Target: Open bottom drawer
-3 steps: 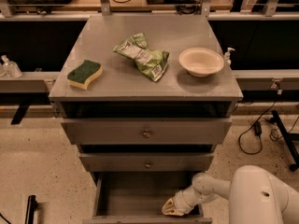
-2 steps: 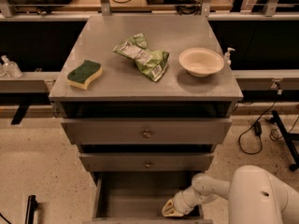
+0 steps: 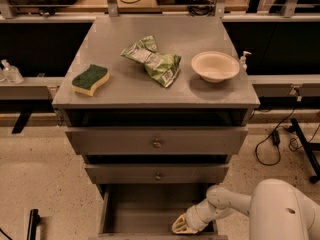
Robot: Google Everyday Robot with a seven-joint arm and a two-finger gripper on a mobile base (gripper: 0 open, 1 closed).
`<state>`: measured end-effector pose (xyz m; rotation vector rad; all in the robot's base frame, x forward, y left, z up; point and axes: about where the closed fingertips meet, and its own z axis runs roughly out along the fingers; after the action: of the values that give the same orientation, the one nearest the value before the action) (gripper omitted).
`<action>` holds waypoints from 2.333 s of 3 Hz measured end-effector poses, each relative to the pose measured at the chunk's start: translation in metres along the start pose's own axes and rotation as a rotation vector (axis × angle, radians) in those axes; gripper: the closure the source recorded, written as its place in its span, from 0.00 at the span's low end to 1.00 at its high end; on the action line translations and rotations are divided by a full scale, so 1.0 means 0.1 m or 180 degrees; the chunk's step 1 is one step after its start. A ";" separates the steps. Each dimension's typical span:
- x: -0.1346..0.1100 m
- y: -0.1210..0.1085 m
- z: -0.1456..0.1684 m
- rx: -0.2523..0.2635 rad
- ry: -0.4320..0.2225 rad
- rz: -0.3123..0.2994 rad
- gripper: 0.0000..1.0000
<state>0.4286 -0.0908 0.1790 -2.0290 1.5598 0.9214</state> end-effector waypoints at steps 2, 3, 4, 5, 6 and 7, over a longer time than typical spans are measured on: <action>-0.15 -0.01 -0.06 0.0034 -0.0079 -0.0079 1.00; -0.25 -0.17 -0.19 0.0329 -0.0145 -0.0051 1.00; -0.28 -0.33 -0.35 0.0705 -0.0194 0.0036 1.00; -0.20 -0.47 -0.35 0.0839 -0.0043 0.0129 1.00; 0.00 -0.48 -0.23 0.0653 0.0120 0.0221 1.00; 0.20 -0.34 -0.18 0.0479 0.0312 0.0332 1.00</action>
Offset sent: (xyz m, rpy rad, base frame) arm 0.0087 0.0096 0.0346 0.0566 -0.0515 -0.0051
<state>0.4689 -0.1066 0.1749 -1.9290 1.7465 0.7268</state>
